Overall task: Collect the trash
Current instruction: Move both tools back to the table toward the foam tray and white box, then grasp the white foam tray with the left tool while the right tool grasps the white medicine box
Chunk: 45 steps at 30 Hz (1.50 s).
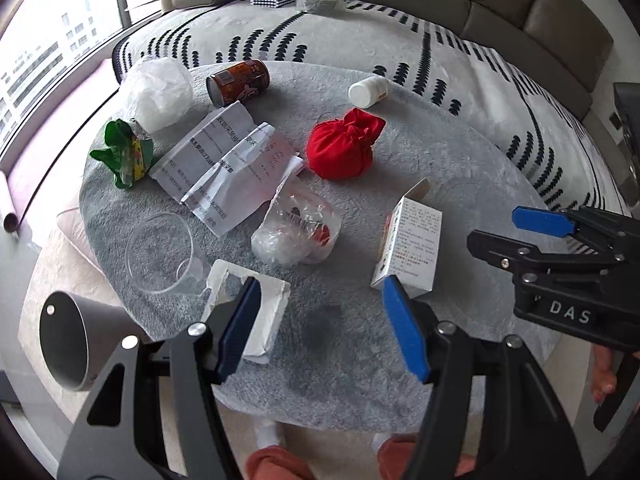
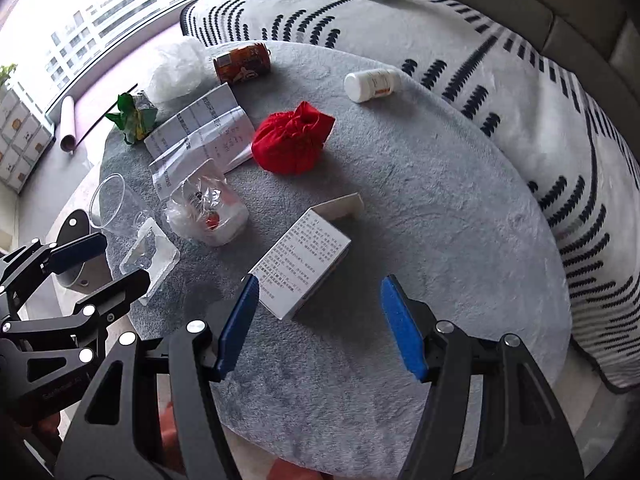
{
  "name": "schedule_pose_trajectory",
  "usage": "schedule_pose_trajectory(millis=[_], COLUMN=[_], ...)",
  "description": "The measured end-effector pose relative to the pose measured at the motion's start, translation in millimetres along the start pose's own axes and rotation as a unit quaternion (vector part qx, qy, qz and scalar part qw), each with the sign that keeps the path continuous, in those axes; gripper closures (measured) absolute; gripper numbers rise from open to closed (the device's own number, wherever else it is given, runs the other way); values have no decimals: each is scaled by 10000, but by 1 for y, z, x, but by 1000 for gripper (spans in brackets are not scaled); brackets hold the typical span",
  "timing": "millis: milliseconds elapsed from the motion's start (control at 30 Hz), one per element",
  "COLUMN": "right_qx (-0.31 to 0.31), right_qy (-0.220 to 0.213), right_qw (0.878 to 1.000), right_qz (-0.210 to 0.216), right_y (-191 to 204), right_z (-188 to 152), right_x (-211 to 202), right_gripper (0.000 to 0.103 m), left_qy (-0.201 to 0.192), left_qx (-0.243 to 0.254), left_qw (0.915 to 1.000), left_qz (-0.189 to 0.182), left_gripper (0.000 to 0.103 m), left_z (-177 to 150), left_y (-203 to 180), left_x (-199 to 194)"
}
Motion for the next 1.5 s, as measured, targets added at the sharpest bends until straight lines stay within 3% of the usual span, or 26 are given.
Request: schedule_pose_trajectory(millis=[400, 500, 833, 900, 933, 1033, 1500], right_qx=[1232, 1439, 1450, 1516, 1518, 1464, 1035], right_qy=[264, 209, 263, 295, 315, 380, 194], right_qw=[9918, 9891, 9889, 9878, 9878, 9884, 9943], right_qz=[-221, -233, -201, -190, -176, -135, -182], right_y=[12, 12, 28, 25, 25, 24, 21], right_z=[-14, -16, -14, -15, -15, -16, -11], right_x=[64, 71, 86, 88, 90, 92, 54], right_gripper=[42, 35, 34, 34, 35, 51, 53], left_qy=[478, 584, 787, 779, 793, 821, 580], left_qx=[803, 924, 1013, 1009, 1015, 1000, 702], left_qw=[9955, 9938, 9913, 9913, 9911, 9909, 9948], left_qz=[-146, -206, -296, -318, -324, -372, -446], left_gripper=[39, 39, 41, 47, 54, 71, 72], left_z=[-20, -25, -32, -30, -30, -30, -19], left_y=[34, 36, 36, 34, 32, 29, 24], left_x=[57, 72, 93, 94, 95, 97, 64])
Point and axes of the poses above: each gripper's, at about its wrist camera, not at the fingertips, and x roughly the way its jaws point, y to its left, z to its top, the point moved 6 cm from there along x, roughly the way its jaws point, and after that the axes turned 9 degrees about y, right-handed, at the moved point
